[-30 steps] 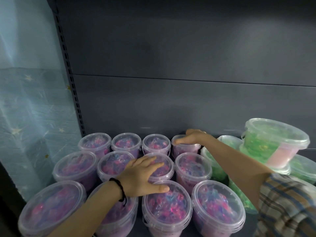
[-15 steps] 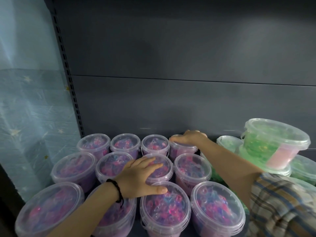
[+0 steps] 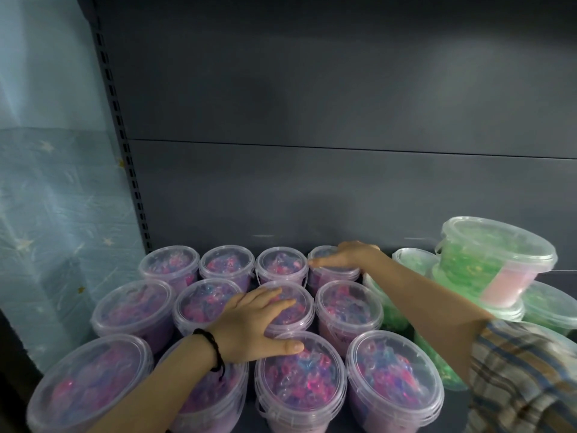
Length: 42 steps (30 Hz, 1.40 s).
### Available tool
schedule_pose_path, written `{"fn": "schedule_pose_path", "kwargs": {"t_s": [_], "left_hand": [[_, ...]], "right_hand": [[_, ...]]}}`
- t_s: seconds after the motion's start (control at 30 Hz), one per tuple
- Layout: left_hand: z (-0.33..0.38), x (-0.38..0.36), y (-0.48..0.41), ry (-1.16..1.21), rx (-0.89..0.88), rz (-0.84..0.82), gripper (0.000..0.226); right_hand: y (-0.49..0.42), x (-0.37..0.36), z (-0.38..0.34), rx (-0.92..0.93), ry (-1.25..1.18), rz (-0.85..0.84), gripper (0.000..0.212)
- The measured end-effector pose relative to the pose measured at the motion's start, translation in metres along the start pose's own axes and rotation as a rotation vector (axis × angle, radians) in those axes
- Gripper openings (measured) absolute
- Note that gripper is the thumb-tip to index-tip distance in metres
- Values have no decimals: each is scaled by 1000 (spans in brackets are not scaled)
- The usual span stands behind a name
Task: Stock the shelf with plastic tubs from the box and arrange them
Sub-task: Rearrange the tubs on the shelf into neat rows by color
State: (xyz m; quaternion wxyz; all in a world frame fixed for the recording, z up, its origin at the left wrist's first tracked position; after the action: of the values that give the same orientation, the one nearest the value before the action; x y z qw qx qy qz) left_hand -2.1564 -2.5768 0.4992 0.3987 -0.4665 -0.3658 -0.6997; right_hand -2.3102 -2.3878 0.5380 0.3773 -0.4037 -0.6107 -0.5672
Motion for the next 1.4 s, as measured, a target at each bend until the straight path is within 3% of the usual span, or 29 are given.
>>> {"fn": "schedule_pose_path", "kwargs": {"t_s": [0.5, 0.67, 0.83, 0.97, 1.1, 1.2, 1.4], "left_hand": [[-4, -2, -2, -6, 1, -18, 87], [-4, -1, -2, -14, 21, -34, 88], [-5, 0, -1, -14, 32, -41, 89], [-5, 4, 1, -20, 32, -56, 97], [-1, 10, 8, -39, 33, -37, 107], [9, 12, 13, -79, 45, 1, 95], [29, -3, 18, -161, 124, -44, 108]], "right_hand": [[5, 1, 0, -145, 119, 140, 99], [10, -4, 3, -134, 83, 136, 108], [18, -4, 12, 2, 32, 82, 102], [42, -7, 12, 225, -33, 131, 75], [75, -27, 12, 424, 35, 52, 66], [85, -44, 16, 462, 120, 13, 67], [98, -46, 15, 520, 52, 96, 66]]}}
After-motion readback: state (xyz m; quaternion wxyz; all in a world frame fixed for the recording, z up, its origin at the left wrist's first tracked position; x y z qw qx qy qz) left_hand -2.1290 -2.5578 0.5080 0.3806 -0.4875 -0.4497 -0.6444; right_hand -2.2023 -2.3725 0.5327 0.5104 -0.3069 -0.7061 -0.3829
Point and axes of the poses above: each hand's wrist, its own y-axis away from the middle knuckle, its own x-axis out of the back of the hand, z = x × y, the point moved 6 cm from there along -y, towards the middle knuckle, and after that the axes turned 5 degrees about -z, right-handed, at the moved point
